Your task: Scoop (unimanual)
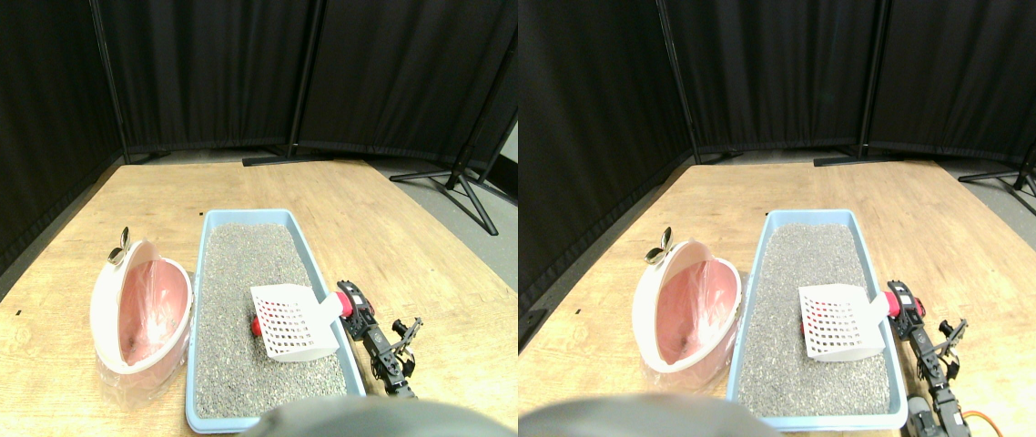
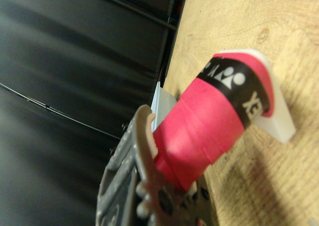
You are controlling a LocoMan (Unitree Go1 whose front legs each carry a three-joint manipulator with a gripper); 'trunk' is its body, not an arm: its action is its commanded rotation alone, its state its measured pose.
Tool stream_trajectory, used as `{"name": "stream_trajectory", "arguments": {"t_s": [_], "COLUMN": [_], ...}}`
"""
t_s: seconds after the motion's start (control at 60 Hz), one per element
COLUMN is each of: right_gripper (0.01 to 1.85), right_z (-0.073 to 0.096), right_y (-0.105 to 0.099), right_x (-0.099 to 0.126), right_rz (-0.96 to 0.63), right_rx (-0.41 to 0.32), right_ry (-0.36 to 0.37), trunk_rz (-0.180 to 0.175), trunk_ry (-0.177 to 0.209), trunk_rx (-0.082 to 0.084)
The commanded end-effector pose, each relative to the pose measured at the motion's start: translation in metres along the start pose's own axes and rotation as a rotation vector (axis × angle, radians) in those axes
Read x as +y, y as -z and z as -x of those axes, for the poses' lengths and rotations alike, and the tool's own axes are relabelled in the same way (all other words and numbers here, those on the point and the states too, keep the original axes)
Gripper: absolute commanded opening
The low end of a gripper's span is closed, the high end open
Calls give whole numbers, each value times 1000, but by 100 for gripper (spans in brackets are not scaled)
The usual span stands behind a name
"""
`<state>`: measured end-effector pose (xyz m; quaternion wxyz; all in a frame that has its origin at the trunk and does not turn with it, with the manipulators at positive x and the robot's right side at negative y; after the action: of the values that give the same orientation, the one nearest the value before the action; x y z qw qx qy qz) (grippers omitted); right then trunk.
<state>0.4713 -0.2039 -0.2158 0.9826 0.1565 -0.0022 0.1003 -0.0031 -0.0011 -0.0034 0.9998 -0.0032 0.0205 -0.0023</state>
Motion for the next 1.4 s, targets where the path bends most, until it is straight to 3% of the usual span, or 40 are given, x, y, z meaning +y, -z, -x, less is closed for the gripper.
{"name": "stream_trajectory", "arguments": {"t_s": [0.017,0.383,0.717,1.4], "right_gripper": [5,5,5,5], "right_z": [7,15,-3,-20], "right_y": [-14,-56,-94,-125], "right_x": [4,24,32,22], "right_rz": [96,228,341,599], "right_rx": [-106,-204,-238,-172], "right_ry": [-42,-130,-181,-193], "trunk_rz": [9,24,41,76], "trunk_ry": [-4,-10,-29,-74], "trunk_rx": [18,16,15,11]}}
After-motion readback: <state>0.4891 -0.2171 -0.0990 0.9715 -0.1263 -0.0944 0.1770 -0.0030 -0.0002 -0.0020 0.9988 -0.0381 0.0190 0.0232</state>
